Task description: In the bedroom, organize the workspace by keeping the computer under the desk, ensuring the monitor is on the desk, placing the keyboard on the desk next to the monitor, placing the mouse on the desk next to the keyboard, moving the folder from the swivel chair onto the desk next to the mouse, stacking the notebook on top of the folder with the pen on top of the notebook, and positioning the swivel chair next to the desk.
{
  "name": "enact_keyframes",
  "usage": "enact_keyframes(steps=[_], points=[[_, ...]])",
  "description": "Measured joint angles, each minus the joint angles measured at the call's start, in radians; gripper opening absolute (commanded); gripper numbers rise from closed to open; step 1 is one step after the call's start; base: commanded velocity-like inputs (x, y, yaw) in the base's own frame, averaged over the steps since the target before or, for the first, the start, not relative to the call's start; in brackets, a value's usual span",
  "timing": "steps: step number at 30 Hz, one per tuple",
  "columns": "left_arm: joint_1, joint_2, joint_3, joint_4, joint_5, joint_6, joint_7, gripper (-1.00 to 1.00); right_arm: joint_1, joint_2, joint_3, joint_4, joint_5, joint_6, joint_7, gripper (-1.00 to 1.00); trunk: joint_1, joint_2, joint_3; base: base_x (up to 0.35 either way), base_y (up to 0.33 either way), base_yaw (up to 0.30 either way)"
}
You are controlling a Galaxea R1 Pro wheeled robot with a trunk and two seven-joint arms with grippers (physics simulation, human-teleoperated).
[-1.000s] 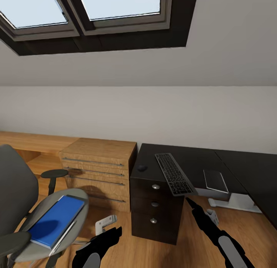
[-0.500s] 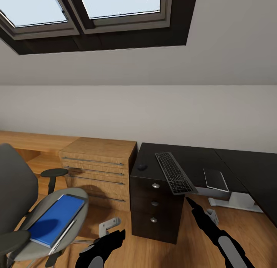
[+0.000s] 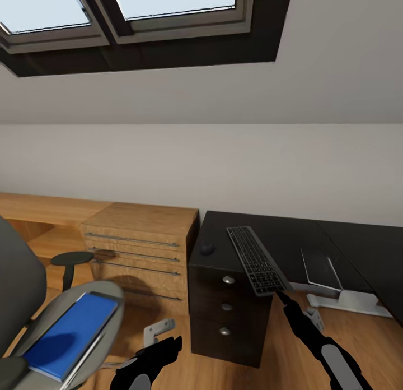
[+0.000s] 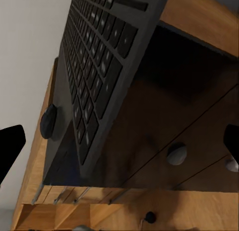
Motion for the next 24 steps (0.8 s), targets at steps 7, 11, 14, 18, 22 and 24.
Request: enact_keyframes(steps=[7,11,14,18,22,24], points=[[0.000,0.000,0.000,0.000,0.002,0.000,0.000,1.00,0.000,0.000,-0.037,0.000,0.001,0.003,-0.001,1.00,0.000,0.000,0.000,0.102,0.007,0.000],[0.000,0.000,0.000,0.000,0.000,0.000,0.000,1.00,0.000,0.000,-0.039,0.000,0.001,0.003,-0.001,1.00,0.000,0.000,0.000,0.211,0.065,0.000],[0.000,0.001,0.000,0.000,0.002,0.000,0.000,1.00,0.000,0.000,-0.040,0.000,0.001,0.003,-0.001,1.00,0.000,0.000,0.000,0.069,0.016,0.000],[0.000,0.000,0.000,0.000,0.001,0.000,0.001,1.00,0.000,0.000,-0.040,0.000,0.001,0.003,0.000,1.00,0.000,0.000,0.000,0.143,0.037,0.000],[0.000,0.000,0.000,0.001,0.004,0.000,0.000,1.00,0.000,0.000,-0.040,0.000,0.001,0.003,-0.001,1.00,0.000,0.000,0.000,0.113,0.026,0.000],[0.000,0.000,0.000,0.001,0.005,0.001,0.000,1.00,0.000,0.000,-0.040,0.000,0.001,0.004,-0.001,1.00,0.000,0.000,0.000,0.028,0.006,0.000]])
